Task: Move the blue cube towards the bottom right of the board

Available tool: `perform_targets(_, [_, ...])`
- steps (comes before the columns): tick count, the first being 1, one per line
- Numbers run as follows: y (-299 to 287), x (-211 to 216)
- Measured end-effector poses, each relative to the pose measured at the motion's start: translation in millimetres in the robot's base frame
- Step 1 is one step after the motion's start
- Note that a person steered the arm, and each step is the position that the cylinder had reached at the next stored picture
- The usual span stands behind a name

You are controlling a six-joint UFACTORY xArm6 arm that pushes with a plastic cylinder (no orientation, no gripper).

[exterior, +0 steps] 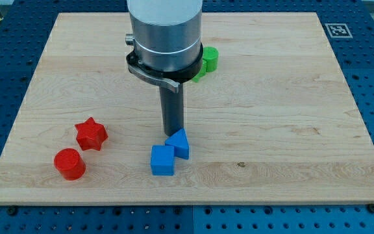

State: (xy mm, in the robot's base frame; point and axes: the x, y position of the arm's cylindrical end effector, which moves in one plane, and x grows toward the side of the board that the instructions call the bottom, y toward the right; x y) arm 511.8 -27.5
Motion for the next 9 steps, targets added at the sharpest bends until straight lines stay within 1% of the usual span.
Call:
perform_targets(1, [-3, 0])
perform_targets(3, [-59, 4])
perform_targets(4, [-75, 24])
perform_targets(5, [-79, 44])
perform_targets(7, [-66, 51])
perform_targets(9, [-28, 58])
